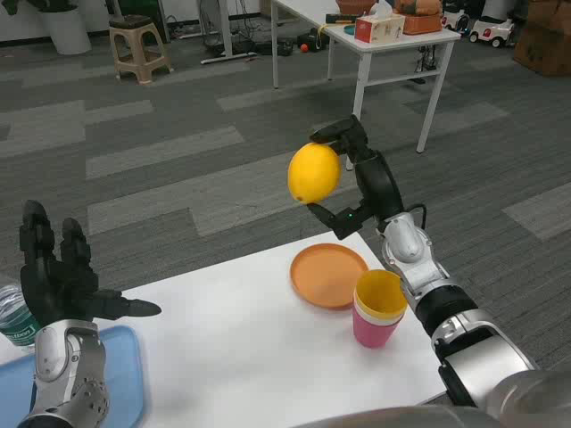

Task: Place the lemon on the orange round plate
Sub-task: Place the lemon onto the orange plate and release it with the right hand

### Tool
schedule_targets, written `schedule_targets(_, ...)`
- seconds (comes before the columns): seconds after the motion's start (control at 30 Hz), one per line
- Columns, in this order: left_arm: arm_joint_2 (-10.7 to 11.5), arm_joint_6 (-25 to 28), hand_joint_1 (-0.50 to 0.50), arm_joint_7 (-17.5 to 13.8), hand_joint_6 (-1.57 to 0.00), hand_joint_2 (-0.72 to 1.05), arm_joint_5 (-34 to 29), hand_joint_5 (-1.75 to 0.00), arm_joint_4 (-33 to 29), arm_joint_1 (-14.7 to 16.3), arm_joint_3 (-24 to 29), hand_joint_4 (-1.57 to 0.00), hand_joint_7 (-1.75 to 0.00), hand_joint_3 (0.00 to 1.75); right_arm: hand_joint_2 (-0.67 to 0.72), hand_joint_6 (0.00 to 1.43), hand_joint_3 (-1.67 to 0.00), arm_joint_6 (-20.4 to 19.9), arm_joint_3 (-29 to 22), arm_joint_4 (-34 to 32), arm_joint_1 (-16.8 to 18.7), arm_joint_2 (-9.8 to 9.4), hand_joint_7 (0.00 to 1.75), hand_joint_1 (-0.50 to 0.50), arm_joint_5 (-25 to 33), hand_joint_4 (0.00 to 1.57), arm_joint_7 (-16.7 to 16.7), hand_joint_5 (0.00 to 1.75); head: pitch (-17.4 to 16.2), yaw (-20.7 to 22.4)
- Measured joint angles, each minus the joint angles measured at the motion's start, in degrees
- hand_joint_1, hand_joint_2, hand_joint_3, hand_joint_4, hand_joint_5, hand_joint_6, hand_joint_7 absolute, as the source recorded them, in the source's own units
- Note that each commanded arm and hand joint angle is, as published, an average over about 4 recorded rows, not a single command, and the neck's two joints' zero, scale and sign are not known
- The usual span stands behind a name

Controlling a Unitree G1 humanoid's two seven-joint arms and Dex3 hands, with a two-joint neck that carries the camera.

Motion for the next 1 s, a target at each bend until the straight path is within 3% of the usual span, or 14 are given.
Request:
schedule_targets(0.2, -0.4, -0.58, -0.5, 0.0, 0.0, -0.64, 0.62, 0.0, -1.83, 2.55, 0.36, 0.0, 0.0, 0.09, 0.08, 0.35, -1.59, -0.22, -2.11, -4.96, 2.17, -0.43, 1.61, -0.38, 0.07, 0.2, 0.04, 1.55, 0.77, 0.65)
schedule_targets(0.7, -0.49, -0.58, -0.5, 0.0, 0.0, -0.64, 0.69, 0.0, -1.84, 2.58, 0.39, 0.0, 0.0, 0.09, 0.09, 0.34, -1.59, -0.23, -2.17, -5.52, 2.35, -1.03, 1.61, -0.38, 0.08, 0.2, 0.04, 1.55, 0.52, 1.1)
schedule_targets(0.87, -0.55, -0.59, -0.5, 0.0, 0.0, -0.64, 0.7, 0.0, -1.84, 2.58, 0.41, 0.0, 0.0, 0.09, 0.15, 0.31, -1.59, -0.14, -1.31, -7.17, 2.76, -3.27, 1.66, -0.38, 0.1, 0.17, 0.71, 1.55, 0.08, 1.28)
schedule_targets(1.0, -0.54, -0.59, -0.5, 0.0, 0.0, -0.64, 0.7, 0.0, -1.85, 2.58, 0.43, 0.0, 0.0, 0.09, 0.15, 0.29, -1.59, 0.37, 0.38, -9.02, 3.38, -6.6, 1.68, -0.38, 0.06, 0.17, 2.22, 1.55, -0.23, 1.3)
